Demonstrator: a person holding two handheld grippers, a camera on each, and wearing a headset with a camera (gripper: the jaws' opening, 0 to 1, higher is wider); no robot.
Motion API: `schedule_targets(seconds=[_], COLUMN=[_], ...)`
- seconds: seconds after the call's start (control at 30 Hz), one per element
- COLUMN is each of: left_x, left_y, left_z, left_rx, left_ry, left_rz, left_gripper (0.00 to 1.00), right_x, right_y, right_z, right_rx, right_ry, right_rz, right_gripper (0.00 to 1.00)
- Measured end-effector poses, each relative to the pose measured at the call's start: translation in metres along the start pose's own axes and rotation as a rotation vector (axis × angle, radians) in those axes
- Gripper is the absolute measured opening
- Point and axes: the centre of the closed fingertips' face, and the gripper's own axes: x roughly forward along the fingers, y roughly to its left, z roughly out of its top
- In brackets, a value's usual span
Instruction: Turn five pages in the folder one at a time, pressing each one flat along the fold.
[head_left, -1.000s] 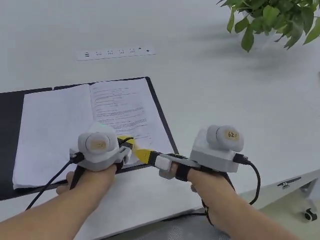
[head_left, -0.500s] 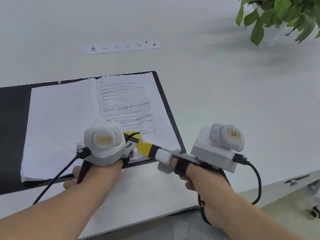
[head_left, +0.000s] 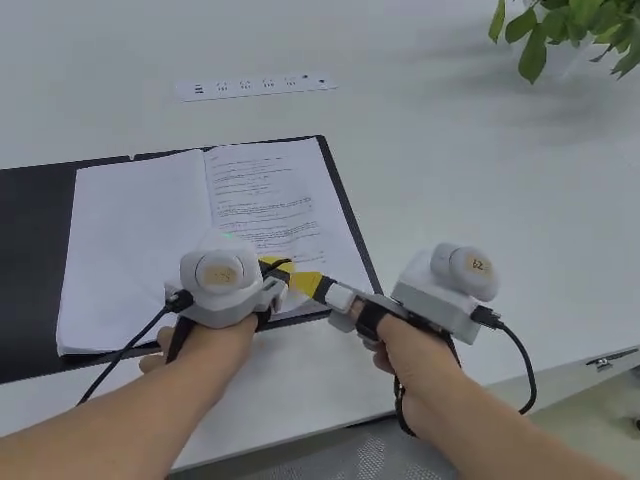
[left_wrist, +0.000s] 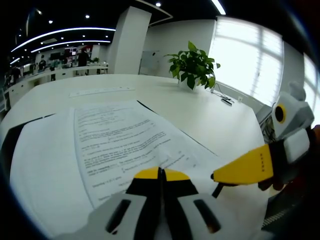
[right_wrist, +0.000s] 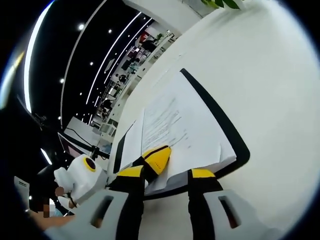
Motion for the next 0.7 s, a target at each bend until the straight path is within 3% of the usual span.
schedule_targets(seconds=[0.13, 0.3, 0.57, 0.6, 0.63, 0.7], left_x=[0.000, 0.000, -0.002, -0.003, -0.005, -0.007], left_y=[0.000, 0.000, -0.001, -0.001, -0.001, 0.000], left_z=[0.000, 0.001, 0.002, 0.001, 0.000, 0.000], left_rx=[-0.003, -0.009, -0.036, -0.053, -0.112, -0.114], left_ry=[0.001, 0.003, 0.014, 0.017, 0.023, 0.035], left_rz=[0.001, 0.005, 0.010, 0.011, 0.014, 0.008], left_gripper=[0.00, 0.00, 0.00, 0.00, 0.00, 0.00], right_x=[0.001, 0.000, -0.002, -0.002, -0.003, -0.004], right_y=[-0.007, -0.019, -0.017, -0.015, -0.014, -0.011], right_z=[0.002, 0.005, 0.007, 0.008, 0.009, 0.012], right_rx=[0.012, 0.017, -0.002, -0.011, -0.016, -0.017], right_ry=[-0.013, -0.037, -0.065, -0.066, -0.072, -0.078], right_rz=[-0.031, -0.083, -0.088, -0.086, -0.083, -0.074], right_gripper=[0.22, 0.02, 0.00, 0.00, 0.00, 0.00])
